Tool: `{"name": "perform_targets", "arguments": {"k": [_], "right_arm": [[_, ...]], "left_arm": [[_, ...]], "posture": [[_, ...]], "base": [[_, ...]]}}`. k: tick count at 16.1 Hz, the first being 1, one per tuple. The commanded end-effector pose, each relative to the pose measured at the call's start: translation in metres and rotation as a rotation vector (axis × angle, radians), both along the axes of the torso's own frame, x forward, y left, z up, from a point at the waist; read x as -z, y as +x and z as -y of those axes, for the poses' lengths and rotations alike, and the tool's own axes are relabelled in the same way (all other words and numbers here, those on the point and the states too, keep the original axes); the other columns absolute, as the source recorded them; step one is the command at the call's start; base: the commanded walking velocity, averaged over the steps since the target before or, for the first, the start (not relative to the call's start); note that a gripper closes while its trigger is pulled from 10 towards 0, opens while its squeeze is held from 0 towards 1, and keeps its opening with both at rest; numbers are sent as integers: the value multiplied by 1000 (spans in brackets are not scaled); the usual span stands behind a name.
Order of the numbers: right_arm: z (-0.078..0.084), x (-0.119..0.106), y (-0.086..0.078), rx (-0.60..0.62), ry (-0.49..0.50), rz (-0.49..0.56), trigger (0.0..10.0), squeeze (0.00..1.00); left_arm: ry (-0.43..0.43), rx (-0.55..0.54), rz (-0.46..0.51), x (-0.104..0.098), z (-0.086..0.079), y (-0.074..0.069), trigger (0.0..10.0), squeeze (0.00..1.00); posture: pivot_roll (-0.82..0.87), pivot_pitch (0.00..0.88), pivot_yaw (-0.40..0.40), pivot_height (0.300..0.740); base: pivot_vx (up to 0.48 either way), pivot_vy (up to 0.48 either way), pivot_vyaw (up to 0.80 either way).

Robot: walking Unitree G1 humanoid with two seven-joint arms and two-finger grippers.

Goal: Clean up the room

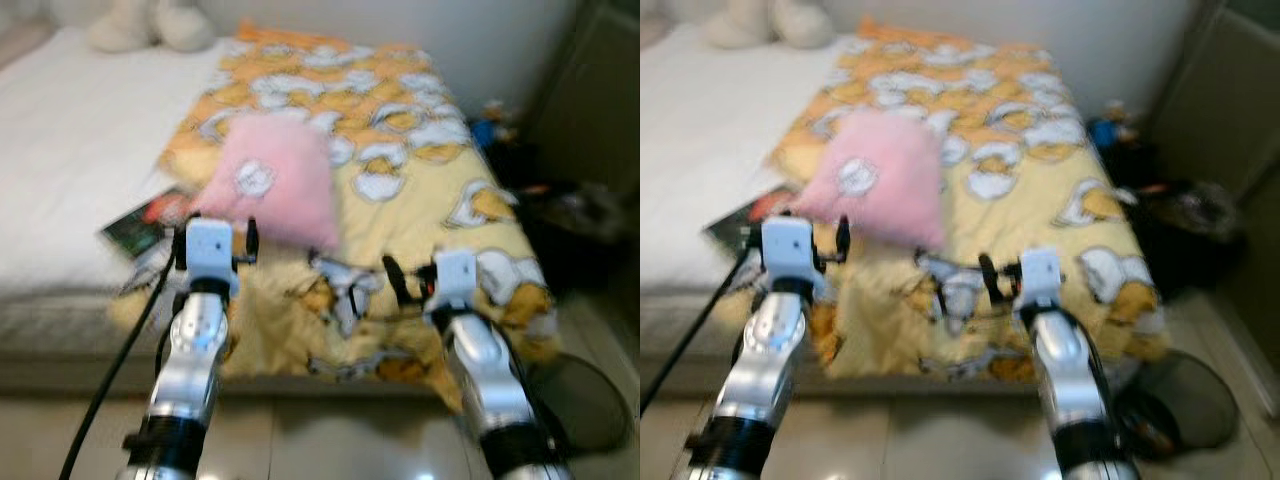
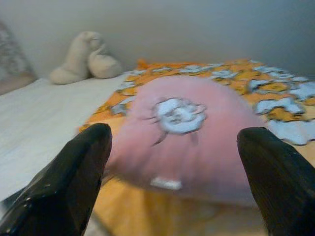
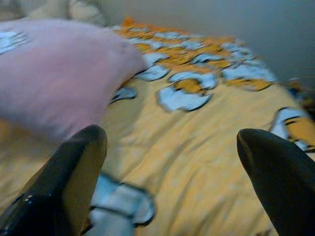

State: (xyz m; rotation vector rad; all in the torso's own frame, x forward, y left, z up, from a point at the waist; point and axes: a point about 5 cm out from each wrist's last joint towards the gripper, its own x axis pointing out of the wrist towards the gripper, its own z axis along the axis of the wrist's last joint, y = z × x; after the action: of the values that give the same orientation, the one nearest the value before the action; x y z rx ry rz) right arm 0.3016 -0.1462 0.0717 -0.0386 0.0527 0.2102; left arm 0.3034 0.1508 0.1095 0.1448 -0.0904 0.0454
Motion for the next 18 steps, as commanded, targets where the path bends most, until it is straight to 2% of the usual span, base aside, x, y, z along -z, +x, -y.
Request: {"name": "perform_targets", "arguments": {"k": [1,4,7,9,10,11,13,15,16,18], "right_arm": [[3,5,0,-3,-9,-26,10000,0],[2,4,1,-6,1,-24,10000,0],[1,5,1,-7,5,-27,10000,0],[-3,3,1,-19,19,-18,10000,0],[-8,-9,4,-31,39,19,10000,0],[-16,-34,13,-48,53,95,10000,0],[-15,-45,19,-31,76,110,10000,0],[-5,-56,31,41,111,109,10000,0],[18,-73,36,187,94,192,10000,0],[34,-82,33,286,52,243,10000,0]], "left_arm": [[-6,5,28,-9,5,4,10000,0],[-19,-31,65,-18,4,6,10000,0],[-3,-27,91,-23,4,6,10000,0],[-9,-67,122,-31,-3,8,10000,0],[-2,-89,144,-37,-7,9,10000,0],[41,-109,217,-58,-17,16,10000,0],[50,-135,258,-76,-28,25,10000,0],[82,-88,221,-96,-34,47,10000,0],[100,-20,190,-105,-29,58,10000,0],[108,15,201,-111,-25,62,10000,0]], "posture": [[7,0,-1,740],[4,0,4,740],[7,0,4,740],[11,0,2,740],[12,0,0,740],[9,0,-3,740],[15,0,-6,740],[18,0,-7,740],[10,0,-1,740],[-2,0,6,740]], "base": [[480,0,0],[445,0,0],[384,287,0],[302,373,0],[244,412,0],[0,428,0],[0,429,0],[0,446,0],[0,0,0],[0,0,0]]}}
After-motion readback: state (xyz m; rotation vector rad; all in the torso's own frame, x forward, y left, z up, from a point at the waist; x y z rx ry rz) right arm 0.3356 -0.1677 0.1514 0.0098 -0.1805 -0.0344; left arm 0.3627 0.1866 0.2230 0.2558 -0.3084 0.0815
